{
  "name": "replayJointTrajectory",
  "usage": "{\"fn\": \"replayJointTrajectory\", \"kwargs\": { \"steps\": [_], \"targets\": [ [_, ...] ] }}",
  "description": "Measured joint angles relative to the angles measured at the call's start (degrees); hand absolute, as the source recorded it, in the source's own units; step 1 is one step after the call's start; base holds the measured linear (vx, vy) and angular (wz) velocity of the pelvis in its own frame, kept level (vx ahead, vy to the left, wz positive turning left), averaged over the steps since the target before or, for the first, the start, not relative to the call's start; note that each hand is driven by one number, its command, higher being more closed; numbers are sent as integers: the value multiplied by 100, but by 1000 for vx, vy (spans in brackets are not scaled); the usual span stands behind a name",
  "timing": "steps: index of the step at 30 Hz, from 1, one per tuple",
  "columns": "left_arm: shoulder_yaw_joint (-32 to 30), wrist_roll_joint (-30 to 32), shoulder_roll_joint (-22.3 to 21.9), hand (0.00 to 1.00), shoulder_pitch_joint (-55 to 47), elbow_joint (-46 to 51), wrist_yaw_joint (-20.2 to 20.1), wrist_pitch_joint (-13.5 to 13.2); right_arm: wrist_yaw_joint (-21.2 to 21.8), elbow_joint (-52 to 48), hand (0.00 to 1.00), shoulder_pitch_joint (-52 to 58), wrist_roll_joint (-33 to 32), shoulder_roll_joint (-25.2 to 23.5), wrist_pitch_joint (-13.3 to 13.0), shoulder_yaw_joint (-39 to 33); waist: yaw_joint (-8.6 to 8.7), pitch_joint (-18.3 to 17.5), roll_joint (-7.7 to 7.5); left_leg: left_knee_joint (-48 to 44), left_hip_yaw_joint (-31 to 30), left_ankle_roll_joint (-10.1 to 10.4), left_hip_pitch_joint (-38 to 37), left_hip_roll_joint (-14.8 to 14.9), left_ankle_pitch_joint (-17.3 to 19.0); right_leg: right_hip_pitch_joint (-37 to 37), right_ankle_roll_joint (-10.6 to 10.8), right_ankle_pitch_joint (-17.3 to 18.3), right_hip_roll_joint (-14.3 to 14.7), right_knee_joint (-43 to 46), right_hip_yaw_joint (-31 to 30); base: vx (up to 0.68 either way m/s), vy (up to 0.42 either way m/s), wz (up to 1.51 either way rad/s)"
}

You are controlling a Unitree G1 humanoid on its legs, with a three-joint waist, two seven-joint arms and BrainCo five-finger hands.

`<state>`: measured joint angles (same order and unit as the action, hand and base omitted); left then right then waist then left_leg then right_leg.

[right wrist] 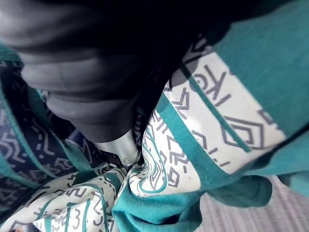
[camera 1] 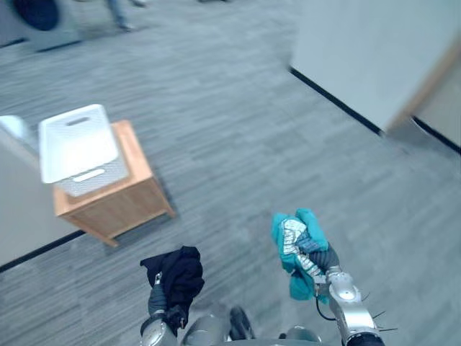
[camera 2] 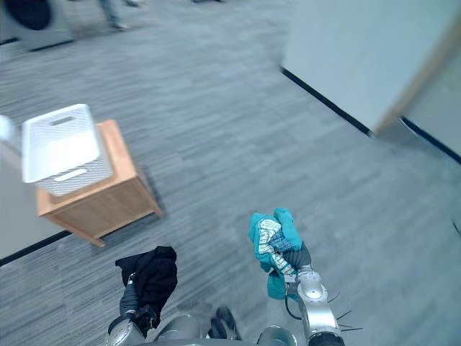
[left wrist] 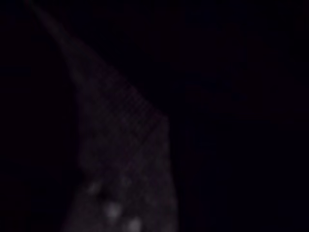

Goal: Tidy the bed and pick cloth on bed and put in laundry

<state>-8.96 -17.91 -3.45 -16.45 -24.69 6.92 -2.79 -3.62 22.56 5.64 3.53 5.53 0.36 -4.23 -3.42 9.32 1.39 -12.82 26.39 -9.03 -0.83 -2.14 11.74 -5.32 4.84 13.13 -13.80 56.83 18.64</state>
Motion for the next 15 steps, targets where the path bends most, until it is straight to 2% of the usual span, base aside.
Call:
{"fn": "replayJointTrajectory", "kwargs": {
  "steps": [2, 3, 4, 6, 7, 9, 10, 11, 12, 13, 14, 15],
  "targets": [
    [65, 84, 23, 100, 135, -4, 88, -20, -4, -253, 100, 116, -14, -80, -15, -71, 129, 17, 34, 198, -855, 204, -265, 22, -106, -418, -48, 60, -37, -1161, -359, 514, -215, 210],
    [87, 128, 35, 100, 200, -23, 97, -21, -4, -366, 100, 170, -21, -133, -20, -142, 171, 22, 38, 319, -1204, 290, -360, 29, -118, -563, 32, 14, -10, -1981, -632, 468, -304, 227],
    [196, 269, 111, 100, 293, -76, 101, -27, -13, -396, 100, 241, -61, -217, -40, -307, 217, 8, -15, 504, -1591, 504, -525, 44, -49, -734, 334, -316, -42, -3504, -1040, 456, -329, 176],
    [235, 383, 200, 100, 286, -239, 104, -26, -22, -393, 100, 254, -70, -300, -28, -412, 202, 9, -64, 614, -1861, 699, -770, 62, 25, -861, 610, -872, -78, -4578, -1418, 442, -394, 111],
    [226, 495, 243, 100, 232, -329, 140, 3, -25, -392, 100, 303, -70, -325, -12, -411, 197, 38, -99, 651, -1960, 876, -1000, 101, 126, -932, 702, -1074, -76, -4850, -1593, 424, -428, 85],
    [217, 616, 317, 100, -21, -269, 200, -6, -19, -396, 100, 488, -68, -386, 9, -364, 208, 11, -176, 517, -2138, 1149, -1348, 256, 560, -925, 418, -1273, 17, -4597, -1741, 452, -494, 81],
    [127, 639, 255, 100, -211, -212, 200, -5, -16, -414, 100, 596, -69, -342, 17, -261, 219, -83, -210, 306, -2219, 1365, -1526, 533, 849, -849, 352, -1353, 284, -4225, -1693, 618, -626, 69],
    [-80, 635, 70, 100, -347, -146, 200, 0, -3, -455, 100, 593, -71, -292, 26, -146, 167, -83, 62, -1329, -2162, 1533, -1037, 1018, 940, -745, 278, -1273, 563, -3978, -1337, 589, -646, 43],
    [-111, 626, -75, 100, -375, -104, 215, 2, -4, -576, 100, 604, -73, -248, 25, -150, 160, -34, 188, -2476, -2154, 1270, -493, 1337, 726, -592, 154, -1215, 693, -4013, -1157, 463, -500, 25],
    [-7, 610, -70, 100, -491, 1, 206, 6, 8, -814, 100, 652, -80, -185, 12, -146, 116, 68, 393, -4001, -2086, 822, 247, 1918, -79, -238, 38, -1182, 1009, -4228, -916, 427, -461, -1],
    [-8, 591, -68, 100, -533, -3, 183, 15, 2, -873, 100, 628, -120, -192, 11, -130, 0, 117, 493, -4986, -2010, 903, 682, 2266, -214, 59, -95, -1231, 1224, -4427, -864, 363, -317, -20],
    [-14, 528, -70, 100, -535, -6, 194, 28, -13, -872, 100, 579, -139, -195, 11, -126, -84, 133, 492, -5566, -1861, 889, 1006, 2415, -207, 318, -244, -1197, 1317, -4592, -848, 450, -361, -22]
  ]
}}
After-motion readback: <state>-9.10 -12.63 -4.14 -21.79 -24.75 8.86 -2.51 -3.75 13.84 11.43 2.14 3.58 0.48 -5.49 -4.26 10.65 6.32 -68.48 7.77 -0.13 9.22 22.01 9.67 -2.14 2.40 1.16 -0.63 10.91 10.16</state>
